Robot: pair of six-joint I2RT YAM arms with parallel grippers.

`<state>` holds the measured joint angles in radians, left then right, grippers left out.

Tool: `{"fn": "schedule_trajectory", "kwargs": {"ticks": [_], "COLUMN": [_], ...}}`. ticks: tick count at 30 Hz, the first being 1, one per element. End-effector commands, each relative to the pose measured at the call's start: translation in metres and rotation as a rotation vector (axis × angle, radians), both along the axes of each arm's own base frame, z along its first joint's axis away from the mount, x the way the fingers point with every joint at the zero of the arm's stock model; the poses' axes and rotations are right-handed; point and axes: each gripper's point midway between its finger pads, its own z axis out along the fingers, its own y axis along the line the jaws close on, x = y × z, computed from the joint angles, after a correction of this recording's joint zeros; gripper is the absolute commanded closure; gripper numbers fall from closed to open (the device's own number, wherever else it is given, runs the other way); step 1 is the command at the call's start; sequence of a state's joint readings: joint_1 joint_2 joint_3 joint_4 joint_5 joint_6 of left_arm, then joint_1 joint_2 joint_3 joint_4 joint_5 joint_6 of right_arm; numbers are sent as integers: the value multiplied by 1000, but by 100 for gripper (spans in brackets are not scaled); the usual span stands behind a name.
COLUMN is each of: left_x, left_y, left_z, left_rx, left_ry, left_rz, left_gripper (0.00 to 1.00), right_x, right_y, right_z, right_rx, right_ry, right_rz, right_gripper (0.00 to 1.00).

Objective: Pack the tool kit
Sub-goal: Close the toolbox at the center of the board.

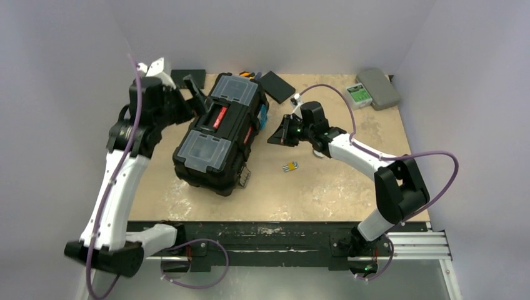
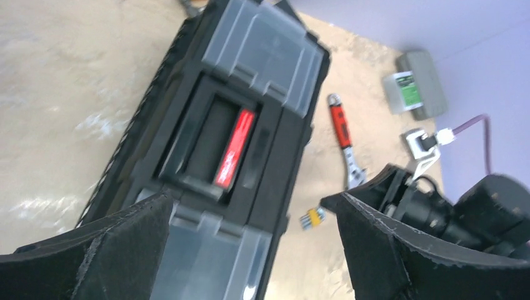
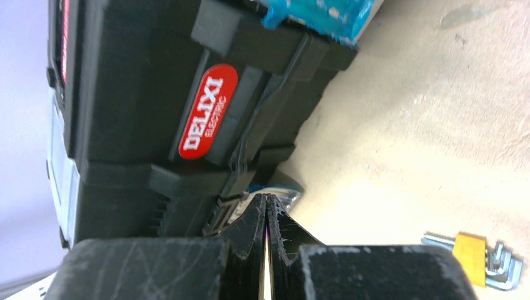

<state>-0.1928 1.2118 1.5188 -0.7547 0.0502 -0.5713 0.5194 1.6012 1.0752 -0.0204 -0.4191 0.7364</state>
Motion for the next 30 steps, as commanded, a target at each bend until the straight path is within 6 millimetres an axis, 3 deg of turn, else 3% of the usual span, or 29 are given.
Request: {"fn": "schedule_trajectory", "kwargs": {"ticks": [1, 5, 9, 12, 15, 21, 24, 27, 30], "left_x": [-51, -89, -106, -111, -109, -98, -95, -93, -91], "left_y": [30, 62, 87, 95, 89, 49, 47, 46, 30], "left_z": [-31, -50, -79, -102, -125, -146, -157, -162, -162], "left_rx": [103, 225, 297, 270, 164, -16, -34, -37, -107], "left_ry": [63, 104, 159, 194, 207, 179, 220, 237, 242], "left_rz": [72, 148, 247, 280, 242, 41, 34, 33, -32], "left_gripper": [0, 0, 0, 0, 0, 0, 0, 0, 0], "right_x": [-14, -22, -30, -35, -39, -46, -47, -51, -53], "right_y": [5, 1, -1, -3, -4, -2, 2, 8, 16], "right_z": [25, 22, 20, 15, 9, 1, -2, -3, -5], "right_rx": [38, 25, 28, 28, 21, 11, 15, 22, 33], "right_ry": [-108, -124, -130, -135, -128, -120, -116, -111, -109], "right_rz": [60, 73, 85, 88, 93, 119, 133, 153, 170], "right_gripper": [100, 100, 100, 100, 100, 100, 100, 100, 100]}}
